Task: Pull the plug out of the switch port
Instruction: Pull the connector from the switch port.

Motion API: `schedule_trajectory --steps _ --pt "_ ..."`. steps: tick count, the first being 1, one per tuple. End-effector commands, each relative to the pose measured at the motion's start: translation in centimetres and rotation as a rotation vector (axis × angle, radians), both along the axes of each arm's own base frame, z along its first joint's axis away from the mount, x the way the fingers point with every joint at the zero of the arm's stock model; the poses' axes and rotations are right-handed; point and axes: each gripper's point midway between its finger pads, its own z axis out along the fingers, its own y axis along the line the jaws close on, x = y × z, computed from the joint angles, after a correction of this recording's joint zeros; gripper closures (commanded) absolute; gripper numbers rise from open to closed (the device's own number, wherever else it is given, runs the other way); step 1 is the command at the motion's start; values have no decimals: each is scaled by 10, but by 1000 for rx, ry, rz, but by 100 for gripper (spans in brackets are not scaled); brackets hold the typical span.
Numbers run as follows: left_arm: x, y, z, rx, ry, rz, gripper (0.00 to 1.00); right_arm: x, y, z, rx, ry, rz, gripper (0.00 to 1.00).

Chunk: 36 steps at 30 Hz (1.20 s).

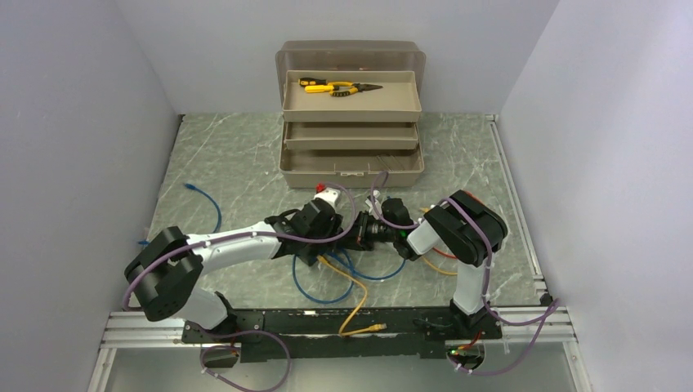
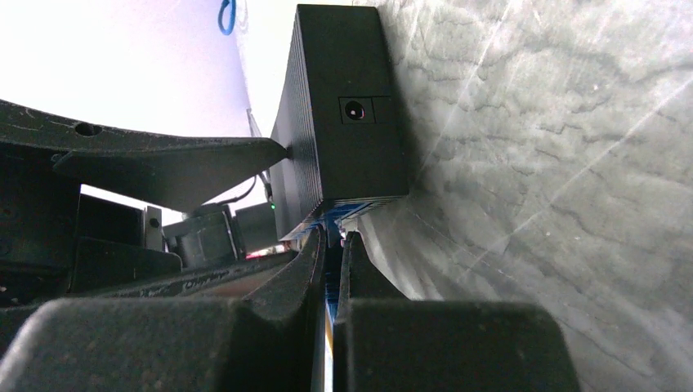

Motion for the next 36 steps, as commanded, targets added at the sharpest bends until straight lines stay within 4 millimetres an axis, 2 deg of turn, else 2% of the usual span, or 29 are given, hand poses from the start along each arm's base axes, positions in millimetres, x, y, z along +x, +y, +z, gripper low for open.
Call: schedule_trajectory --steps 1,7,14,22,36 --pt "5 13 9 55 -42 36 37 -1 -2 3 -3 -34 4 100" --pt "5 25 6 110 -47 64 35 -2 -3 2 -4 -32 3 100" --pt "4 20 -5 142 -32 49 36 -3 -3 4 1 -37 9 100" --pt "9 41 -20 254 -24 156 37 -9 -5 6 -6 -38 28 100" --pt "9 53 -34 303 -24 204 37 -18 -9 4 -10 -31 48 100"
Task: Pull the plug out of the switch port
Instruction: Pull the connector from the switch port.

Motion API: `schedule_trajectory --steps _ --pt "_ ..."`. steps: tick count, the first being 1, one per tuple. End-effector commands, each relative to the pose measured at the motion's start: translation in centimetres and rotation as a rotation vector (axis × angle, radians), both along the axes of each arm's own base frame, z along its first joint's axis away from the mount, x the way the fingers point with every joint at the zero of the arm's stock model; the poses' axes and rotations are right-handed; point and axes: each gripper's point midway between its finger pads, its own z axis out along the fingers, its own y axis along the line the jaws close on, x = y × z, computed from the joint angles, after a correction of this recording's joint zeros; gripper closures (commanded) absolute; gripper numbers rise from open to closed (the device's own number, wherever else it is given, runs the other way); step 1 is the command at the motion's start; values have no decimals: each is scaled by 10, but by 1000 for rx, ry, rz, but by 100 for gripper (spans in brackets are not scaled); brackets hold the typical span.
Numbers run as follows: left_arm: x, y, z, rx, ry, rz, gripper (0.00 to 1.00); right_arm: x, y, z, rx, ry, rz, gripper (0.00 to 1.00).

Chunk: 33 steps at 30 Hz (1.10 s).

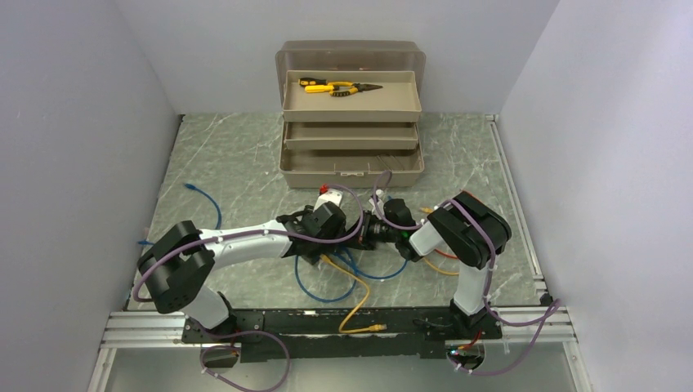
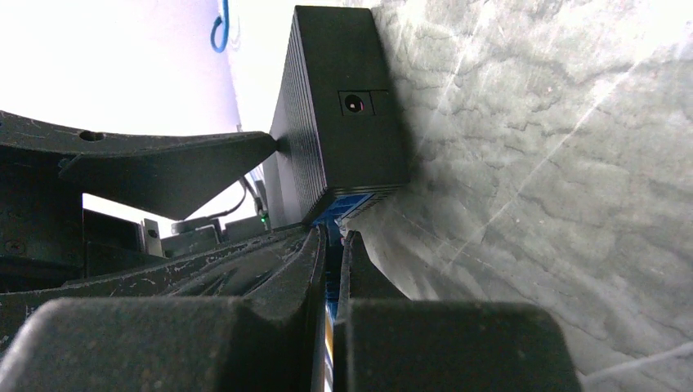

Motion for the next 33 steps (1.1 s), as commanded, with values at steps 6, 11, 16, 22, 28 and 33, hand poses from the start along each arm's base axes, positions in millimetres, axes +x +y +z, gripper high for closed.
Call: schedule_trajectory --steps 6,11,16,22,28,33 --pt "3 43 -26 165 0 109 37 -24 -4 4 13 8 88 100" --pt "3 44 -27 163 -5 109 37 -27 -6 1 4 15 98 100" --pt "2 46 -28 171 -7 107 37 -31 -9 -4 -3 25 112 100" --pt "1 45 -32 164 -2 89 37 -35 -11 -5 -4 30 133 100" --pt "0 45 -33 170 -2 81 37 -40 -14 -4 -1 29 158 100" --pt "-1 43 -33 145 -1 77 38 -40 -15 -4 1 31 161 100"
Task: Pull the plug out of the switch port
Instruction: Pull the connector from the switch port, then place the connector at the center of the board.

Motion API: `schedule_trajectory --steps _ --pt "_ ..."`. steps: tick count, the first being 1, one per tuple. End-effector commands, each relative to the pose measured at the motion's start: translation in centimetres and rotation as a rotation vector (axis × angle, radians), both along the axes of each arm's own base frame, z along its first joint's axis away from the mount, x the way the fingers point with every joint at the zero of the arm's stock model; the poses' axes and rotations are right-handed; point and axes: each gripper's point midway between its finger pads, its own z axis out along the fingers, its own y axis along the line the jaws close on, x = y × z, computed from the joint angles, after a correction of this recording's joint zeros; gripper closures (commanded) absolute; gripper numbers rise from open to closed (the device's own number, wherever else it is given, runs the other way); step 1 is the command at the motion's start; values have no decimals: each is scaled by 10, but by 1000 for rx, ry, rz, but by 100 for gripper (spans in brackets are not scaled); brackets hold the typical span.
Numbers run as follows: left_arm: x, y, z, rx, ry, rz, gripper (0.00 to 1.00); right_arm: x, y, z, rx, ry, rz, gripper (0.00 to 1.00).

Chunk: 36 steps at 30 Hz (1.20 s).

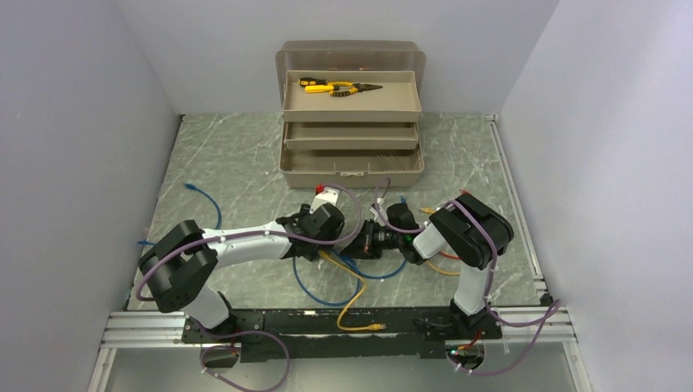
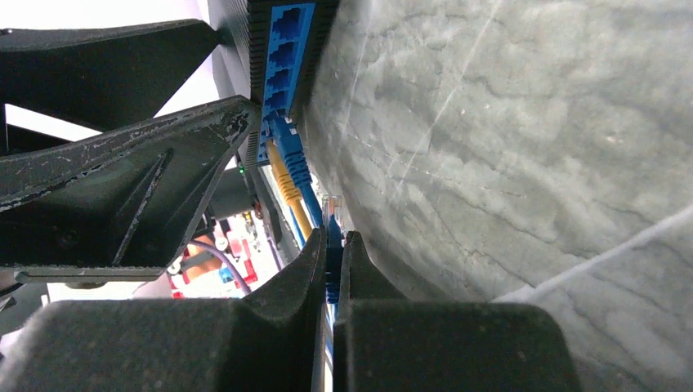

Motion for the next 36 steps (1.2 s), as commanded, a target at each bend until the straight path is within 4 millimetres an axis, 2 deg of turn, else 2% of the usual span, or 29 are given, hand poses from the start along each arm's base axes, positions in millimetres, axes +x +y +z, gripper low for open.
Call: schedule_trajectory --steps 1,4,7,11,14,19,23,28,33,36 --pt "-15 30 -29 103 73 22 38 -11 1 10 33 -26 68 100" --pt "-15 21 -22 48 71 3 37 -7 1 13 22 -47 61 100" --pt "-16 8 -7 -40 55 -28 37 6 1 23 -8 -124 38 100" --pt "-15 -5 29 -170 0 -45 36 34 -5 50 -124 -302 -6 100" --pt "-12 -6 59 -238 -52 -23 36 53 -18 78 -233 -435 -46 100" --pt "-10 2 107 -337 -139 22 28 63 -34 113 -305 -556 -93 100" --pt "-12 5 139 -437 -206 26 23 57 -37 143 -273 -630 -91 100" --pt "-24 -6 172 -585 -274 -87 22 29 -32 180 -137 -683 -16 100" --pt "-57 -28 198 -796 -364 -351 22 7 -25 232 43 -756 9 100" --pt "-76 -32 217 -907 -430 -467 22 -3 -24 257 132 -778 15 100"
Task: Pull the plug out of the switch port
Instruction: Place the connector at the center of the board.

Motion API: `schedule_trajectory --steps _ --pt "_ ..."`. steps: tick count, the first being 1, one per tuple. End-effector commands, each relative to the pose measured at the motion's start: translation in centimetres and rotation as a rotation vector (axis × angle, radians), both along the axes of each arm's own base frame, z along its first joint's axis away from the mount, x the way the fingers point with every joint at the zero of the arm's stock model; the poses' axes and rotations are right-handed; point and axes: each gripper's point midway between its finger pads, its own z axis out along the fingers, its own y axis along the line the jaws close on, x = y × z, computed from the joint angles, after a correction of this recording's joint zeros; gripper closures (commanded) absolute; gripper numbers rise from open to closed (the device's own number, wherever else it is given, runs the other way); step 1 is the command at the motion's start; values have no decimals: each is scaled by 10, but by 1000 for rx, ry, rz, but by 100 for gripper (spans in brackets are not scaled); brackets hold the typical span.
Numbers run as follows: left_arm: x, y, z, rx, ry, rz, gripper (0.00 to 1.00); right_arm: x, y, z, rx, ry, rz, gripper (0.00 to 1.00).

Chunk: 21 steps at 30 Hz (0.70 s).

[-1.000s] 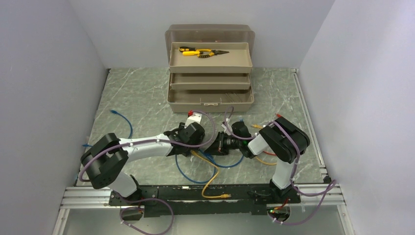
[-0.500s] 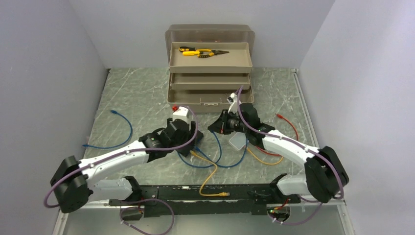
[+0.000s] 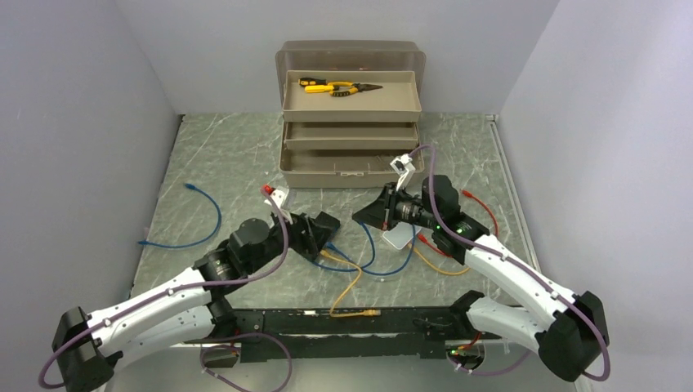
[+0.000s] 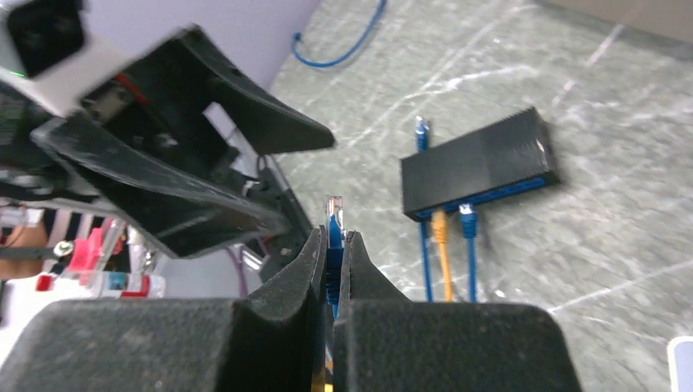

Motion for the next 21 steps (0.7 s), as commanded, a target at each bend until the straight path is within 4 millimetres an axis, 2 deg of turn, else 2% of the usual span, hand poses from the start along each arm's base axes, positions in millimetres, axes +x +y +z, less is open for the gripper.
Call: schedule_trajectory --steps 1,4,10,13,21 --pt "-31 -22 55 -217 -207 -227 22 -19 9 58 172 -79 95 100" --pt "-45 -23 71 -273 -279 -297 23 -23 10 79 248 -89 99 100" --pt "-63 -44 78 -275 -313 -467 23 -25 12 106 382 -80 93 100" --pt "-69 -57 77 -280 -314 -528 24 -21 13 107 405 -62 80 100" --pt "-61 -84 62 -238 -309 -528 27 -10 13 89 408 -1 15 100"
